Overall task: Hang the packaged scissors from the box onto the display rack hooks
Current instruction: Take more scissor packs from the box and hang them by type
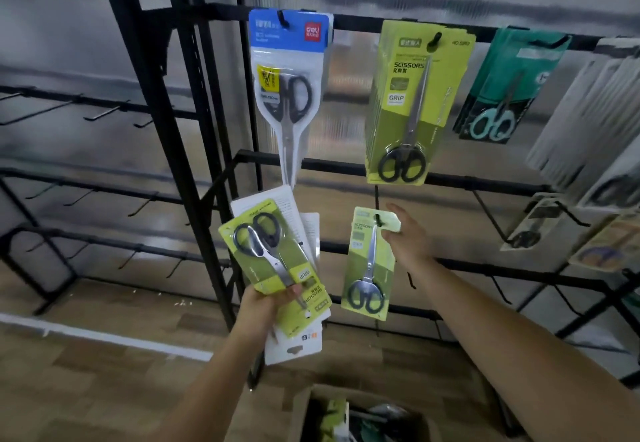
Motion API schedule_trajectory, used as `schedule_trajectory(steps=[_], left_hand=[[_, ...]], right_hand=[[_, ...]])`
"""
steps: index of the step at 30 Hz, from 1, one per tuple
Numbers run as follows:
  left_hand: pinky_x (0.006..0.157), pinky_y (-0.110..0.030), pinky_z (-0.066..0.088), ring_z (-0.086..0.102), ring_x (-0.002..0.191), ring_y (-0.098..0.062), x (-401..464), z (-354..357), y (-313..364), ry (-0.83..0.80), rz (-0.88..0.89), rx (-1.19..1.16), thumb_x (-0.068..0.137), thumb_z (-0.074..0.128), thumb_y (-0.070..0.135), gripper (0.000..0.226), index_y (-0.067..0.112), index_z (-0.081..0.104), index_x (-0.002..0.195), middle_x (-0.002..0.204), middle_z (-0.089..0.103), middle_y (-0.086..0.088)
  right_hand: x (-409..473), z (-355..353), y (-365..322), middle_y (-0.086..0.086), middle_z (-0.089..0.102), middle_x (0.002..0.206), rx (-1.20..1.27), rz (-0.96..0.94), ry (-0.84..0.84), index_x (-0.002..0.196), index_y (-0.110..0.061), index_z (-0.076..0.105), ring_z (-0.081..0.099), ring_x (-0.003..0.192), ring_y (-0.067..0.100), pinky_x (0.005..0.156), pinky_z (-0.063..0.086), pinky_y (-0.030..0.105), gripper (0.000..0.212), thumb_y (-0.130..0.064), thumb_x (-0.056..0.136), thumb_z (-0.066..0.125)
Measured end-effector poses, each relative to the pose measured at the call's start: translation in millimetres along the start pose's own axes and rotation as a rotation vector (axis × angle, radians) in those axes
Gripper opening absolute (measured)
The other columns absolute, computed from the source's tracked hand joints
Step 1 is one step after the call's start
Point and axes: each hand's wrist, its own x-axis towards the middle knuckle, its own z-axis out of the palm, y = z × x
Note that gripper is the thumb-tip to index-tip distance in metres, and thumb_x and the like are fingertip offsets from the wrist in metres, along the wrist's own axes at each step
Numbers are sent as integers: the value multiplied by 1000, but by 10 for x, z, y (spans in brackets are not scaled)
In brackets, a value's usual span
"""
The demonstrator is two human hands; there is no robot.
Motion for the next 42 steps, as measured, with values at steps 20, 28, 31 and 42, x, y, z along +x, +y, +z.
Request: schedule_trajectory(steps=[20, 28, 31, 42], left_hand=[[52, -27, 55, 72, 73, -17, -113, 488, 38, 111, 43, -62, 61, 81, 11, 20, 18, 76, 80, 85, 75, -3], [64, -33, 57, 71, 87, -23, -210, 475, 217, 54, -17, -419, 78, 61, 31, 41, 10, 63, 113, 100, 73, -10], [63, -34, 58, 71, 86, -24, -245, 465, 247, 2, 12, -456, 84, 55, 29, 35, 10, 62, 113, 98, 73, -10], [86, -45, 53, 65, 104, -30, -231, 312, 332, 97, -19, -360, 95, 49, 34, 39, 14, 58, 128, 116, 67, -14]], right_hand=[[-1124, 249, 14, 11, 69, 79, 663, 308, -439, 84, -5, 64, 65, 66, 20, 57, 52, 23, 9, 3, 80, 65], [-1098, 45, 58, 11, 65, 94, 825, 321, -221, 108, -9, 61, 60, 83, 25, 66, 53, 32, 27, 7, 91, 48], [-1099, 30, 115, 12, 62, 99, 833, 286, -206, 112, -7, 60, 56, 88, 25, 75, 50, 35, 30, 8, 92, 45], [-868, -24, 187, 16, 65, 103, 746, 270, -20, 123, -10, 57, 61, 98, 33, 92, 47, 53, 35, 2, 90, 53]])
